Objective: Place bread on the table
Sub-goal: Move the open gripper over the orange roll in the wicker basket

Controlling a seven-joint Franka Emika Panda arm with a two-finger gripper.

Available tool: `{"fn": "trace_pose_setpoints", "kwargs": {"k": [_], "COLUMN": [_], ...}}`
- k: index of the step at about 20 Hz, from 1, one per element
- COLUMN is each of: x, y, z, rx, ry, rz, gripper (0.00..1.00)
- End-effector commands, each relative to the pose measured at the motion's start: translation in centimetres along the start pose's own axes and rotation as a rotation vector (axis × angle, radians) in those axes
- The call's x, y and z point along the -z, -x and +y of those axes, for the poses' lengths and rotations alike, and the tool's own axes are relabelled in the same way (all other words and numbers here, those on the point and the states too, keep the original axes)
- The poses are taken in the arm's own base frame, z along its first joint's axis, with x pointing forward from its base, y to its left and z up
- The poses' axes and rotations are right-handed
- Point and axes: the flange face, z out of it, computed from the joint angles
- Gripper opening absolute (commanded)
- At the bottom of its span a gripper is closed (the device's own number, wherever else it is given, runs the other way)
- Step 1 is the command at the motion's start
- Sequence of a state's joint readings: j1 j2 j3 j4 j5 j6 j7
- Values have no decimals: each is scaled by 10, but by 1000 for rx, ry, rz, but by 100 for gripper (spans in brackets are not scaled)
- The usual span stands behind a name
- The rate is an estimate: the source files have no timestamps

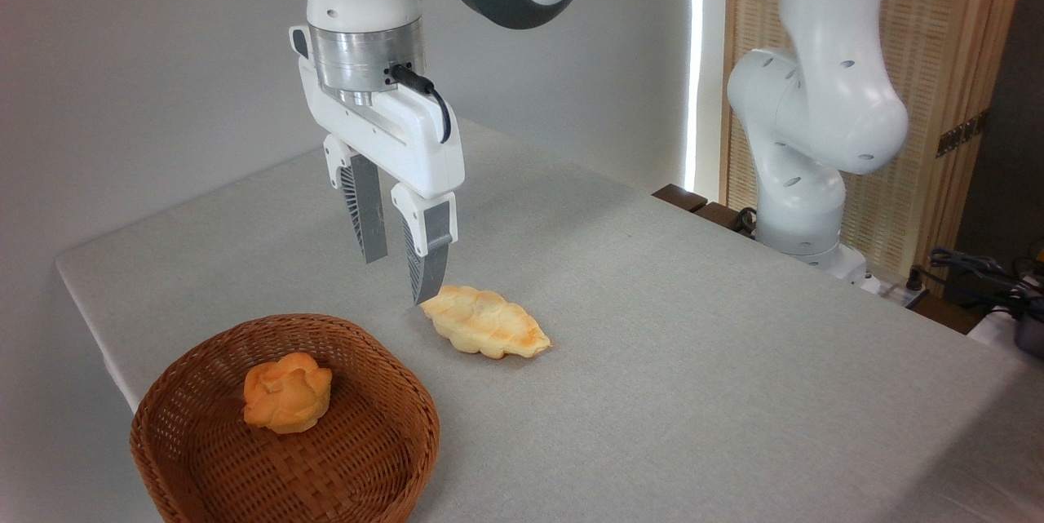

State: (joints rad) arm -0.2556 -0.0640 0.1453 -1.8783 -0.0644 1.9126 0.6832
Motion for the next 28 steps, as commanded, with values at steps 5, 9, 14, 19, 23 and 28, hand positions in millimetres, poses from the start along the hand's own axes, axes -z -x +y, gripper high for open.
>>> {"fn": "trace_pose_setpoints", "kwargs": {"k": [5,9,14,19,23,28], "x": [-8,-9,-16,-20,-26,-35], "y": [-12,-14,-18,-21,-28,-43], "z": [-1,-4,-7,-9,-1,8], "rx": [-8,-7,-6,-8,-24,-53], "ry": [-23,-39,-48,-54,-48,-60], "rz": [22,37,45,49,43,64], "gripper": [100,100,100,100,100,100]}}
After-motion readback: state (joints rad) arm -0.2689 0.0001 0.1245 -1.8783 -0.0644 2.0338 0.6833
